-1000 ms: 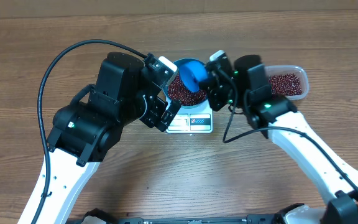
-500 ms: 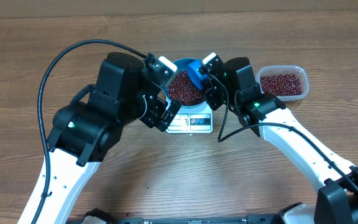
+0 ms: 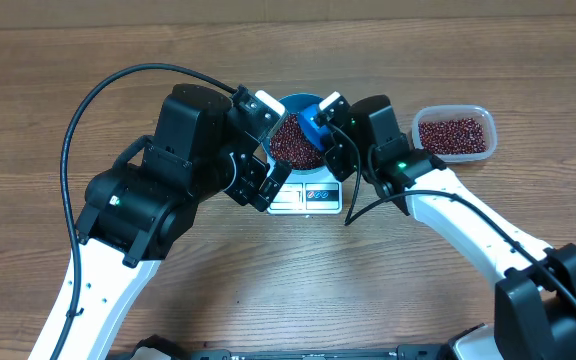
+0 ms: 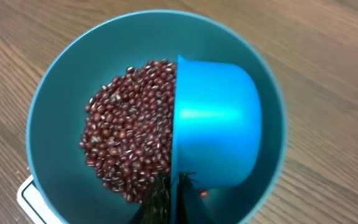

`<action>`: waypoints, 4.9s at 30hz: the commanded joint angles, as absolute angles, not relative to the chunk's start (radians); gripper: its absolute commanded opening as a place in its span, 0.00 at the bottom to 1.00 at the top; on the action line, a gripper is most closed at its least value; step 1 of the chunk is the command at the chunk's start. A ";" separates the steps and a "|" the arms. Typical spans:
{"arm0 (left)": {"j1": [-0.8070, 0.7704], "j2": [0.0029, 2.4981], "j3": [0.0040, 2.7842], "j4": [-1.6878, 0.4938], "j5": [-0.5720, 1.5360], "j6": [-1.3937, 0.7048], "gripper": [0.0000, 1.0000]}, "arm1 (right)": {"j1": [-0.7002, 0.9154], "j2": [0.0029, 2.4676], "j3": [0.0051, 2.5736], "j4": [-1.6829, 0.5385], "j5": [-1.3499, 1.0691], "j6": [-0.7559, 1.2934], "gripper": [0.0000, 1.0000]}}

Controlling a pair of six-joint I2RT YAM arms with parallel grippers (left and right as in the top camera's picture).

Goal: Scoop item into bowl and weigh 150g on scale
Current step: 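Carry the scoop with the right gripper back over the teal bowl, then tilt the scoop with the right gripper to pour beans into the bowl, then move the empty scoop with the right gripper back to the tub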

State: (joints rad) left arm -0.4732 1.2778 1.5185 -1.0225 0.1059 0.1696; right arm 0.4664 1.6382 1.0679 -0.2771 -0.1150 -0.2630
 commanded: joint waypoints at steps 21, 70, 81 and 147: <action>-0.472 1.283 1.540 -1.021 0.124 0.159 1.00 | 0.530 1.580 1.096 -0.211 -0.121 -0.126 0.04; -0.472 1.283 1.540 -1.021 0.124 0.160 1.00 | 0.525 1.503 1.095 -0.241 -0.048 -0.128 0.04; -0.472 1.283 1.540 -1.021 0.124 0.159 1.00 | 0.519 1.504 1.095 -0.265 -0.043 -0.131 0.04; -0.472 1.283 1.540 -1.021 0.124 0.160 1.00 | 0.256 1.349 1.095 -0.353 0.030 0.244 0.04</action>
State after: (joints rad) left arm -0.4732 1.2778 1.5185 -1.0229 0.1059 0.1696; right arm 0.3088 1.3895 1.0679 -0.3180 -0.0521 0.2661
